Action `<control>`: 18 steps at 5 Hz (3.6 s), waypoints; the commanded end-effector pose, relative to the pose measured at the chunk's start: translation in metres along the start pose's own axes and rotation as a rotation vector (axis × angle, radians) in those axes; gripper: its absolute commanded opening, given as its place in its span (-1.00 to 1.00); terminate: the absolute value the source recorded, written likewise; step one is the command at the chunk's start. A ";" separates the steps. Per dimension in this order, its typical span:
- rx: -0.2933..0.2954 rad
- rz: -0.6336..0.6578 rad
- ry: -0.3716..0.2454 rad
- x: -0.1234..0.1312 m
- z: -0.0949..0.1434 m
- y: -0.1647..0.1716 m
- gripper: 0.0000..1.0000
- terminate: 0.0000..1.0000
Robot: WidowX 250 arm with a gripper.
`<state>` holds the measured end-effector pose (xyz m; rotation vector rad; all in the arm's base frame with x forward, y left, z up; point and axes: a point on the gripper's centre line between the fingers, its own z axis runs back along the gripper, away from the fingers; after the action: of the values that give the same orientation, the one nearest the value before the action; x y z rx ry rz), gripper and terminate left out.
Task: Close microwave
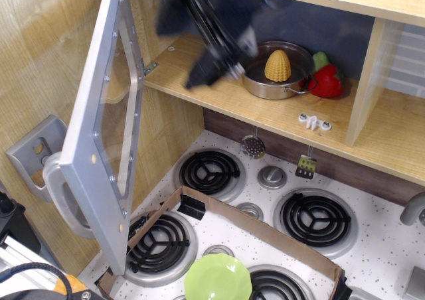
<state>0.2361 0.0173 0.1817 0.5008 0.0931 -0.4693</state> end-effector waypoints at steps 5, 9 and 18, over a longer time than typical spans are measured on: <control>0.139 -0.200 0.096 -0.050 -0.021 0.072 1.00 -1.00; 0.089 -0.014 -0.094 -0.065 -0.059 0.060 1.00 -1.00; -0.030 0.031 -0.706 0.075 -0.027 -0.001 1.00 -1.00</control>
<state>0.2970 0.0071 0.1150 0.2657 -0.5408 -0.5972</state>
